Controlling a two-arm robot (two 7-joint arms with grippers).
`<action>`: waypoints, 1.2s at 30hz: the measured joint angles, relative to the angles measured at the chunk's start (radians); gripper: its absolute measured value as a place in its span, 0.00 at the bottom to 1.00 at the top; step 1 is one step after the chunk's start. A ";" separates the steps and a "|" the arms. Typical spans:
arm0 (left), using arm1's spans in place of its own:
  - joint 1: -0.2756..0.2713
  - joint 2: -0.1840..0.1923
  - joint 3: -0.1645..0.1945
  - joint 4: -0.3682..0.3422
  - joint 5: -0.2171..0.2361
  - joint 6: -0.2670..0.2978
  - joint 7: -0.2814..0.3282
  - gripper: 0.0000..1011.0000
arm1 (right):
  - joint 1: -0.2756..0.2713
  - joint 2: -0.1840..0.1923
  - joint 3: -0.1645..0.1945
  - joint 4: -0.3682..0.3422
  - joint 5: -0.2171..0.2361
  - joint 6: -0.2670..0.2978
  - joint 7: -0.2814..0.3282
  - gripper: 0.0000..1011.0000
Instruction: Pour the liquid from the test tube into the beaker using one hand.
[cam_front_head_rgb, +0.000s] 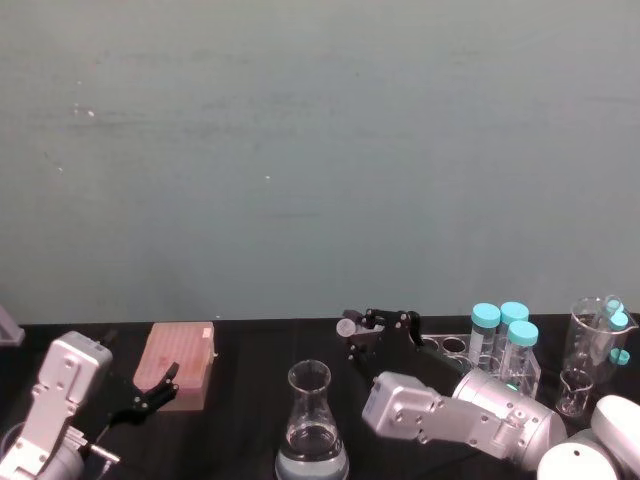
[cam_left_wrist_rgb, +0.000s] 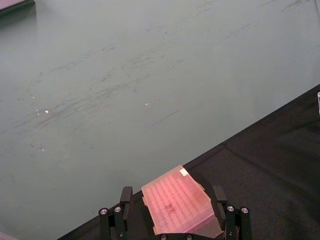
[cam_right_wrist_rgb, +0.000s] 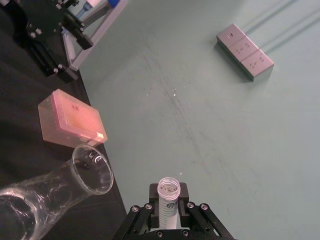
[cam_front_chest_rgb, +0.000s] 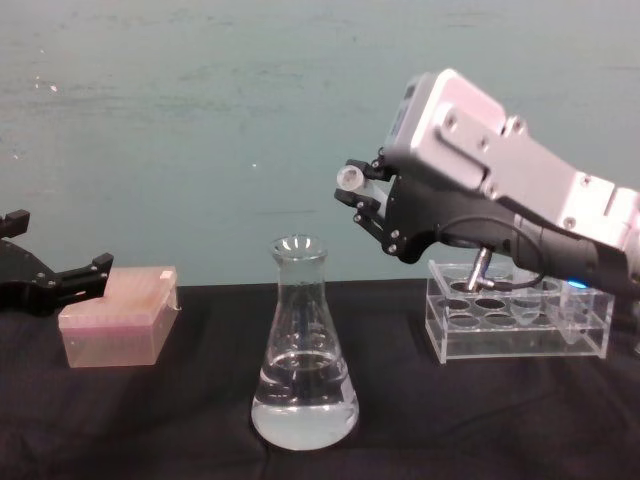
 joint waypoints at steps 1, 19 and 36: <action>0.000 0.000 0.000 0.000 0.000 0.000 0.000 0.99 | 0.004 0.002 -0.006 0.005 -0.019 -0.007 -0.012 0.21; 0.000 0.000 0.000 0.000 0.000 0.000 0.000 0.99 | 0.024 0.014 -0.048 0.019 -0.152 -0.055 -0.116 0.21; 0.000 0.000 0.000 0.000 0.000 0.000 0.000 0.99 | 0.036 0.019 -0.069 0.021 -0.183 -0.065 -0.134 0.21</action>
